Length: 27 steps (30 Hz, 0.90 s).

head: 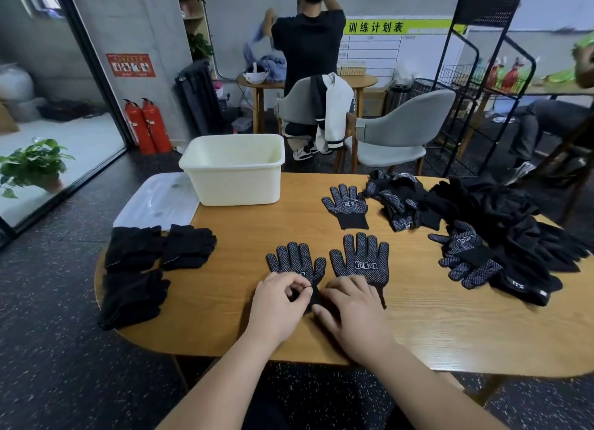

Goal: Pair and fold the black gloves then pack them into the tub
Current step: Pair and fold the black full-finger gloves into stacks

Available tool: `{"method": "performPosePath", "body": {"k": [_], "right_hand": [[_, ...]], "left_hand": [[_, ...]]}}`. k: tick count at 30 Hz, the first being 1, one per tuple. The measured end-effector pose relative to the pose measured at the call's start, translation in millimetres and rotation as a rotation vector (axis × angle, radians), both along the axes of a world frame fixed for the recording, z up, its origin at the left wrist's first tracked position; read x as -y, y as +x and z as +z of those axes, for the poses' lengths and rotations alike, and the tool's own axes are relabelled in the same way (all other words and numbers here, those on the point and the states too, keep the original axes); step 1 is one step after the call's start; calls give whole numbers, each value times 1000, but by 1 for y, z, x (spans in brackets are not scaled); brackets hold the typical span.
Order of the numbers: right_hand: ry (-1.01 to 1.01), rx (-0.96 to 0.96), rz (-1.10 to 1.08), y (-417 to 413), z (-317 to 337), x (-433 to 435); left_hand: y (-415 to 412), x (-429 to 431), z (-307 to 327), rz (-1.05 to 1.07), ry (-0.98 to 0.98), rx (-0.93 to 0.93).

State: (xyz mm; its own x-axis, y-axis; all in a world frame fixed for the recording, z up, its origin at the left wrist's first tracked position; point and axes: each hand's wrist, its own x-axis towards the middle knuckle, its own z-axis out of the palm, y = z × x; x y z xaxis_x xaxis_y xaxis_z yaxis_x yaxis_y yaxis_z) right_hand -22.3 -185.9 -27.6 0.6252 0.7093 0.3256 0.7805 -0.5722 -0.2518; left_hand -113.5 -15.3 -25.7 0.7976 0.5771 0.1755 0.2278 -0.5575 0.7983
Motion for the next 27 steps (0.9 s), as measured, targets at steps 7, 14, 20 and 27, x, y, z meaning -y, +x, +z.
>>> {"method": "performPosePath", "body": {"k": [7, 14, 20, 27], "right_hand": [[211, -218, -107, 6, 18, -13], [226, -347, -129, 31, 67, 11], [301, -429, 17, 52, 130, 42], [164, -394, -6, 94, 179, 54]], "left_hand": [[-1, -1, 1, 5, -40, 20], [-4, 2, 7, -47, 56, 11], [0, 9, 5, -103, 323, -98], [24, 34, 7, -88, 384, -131]]}}
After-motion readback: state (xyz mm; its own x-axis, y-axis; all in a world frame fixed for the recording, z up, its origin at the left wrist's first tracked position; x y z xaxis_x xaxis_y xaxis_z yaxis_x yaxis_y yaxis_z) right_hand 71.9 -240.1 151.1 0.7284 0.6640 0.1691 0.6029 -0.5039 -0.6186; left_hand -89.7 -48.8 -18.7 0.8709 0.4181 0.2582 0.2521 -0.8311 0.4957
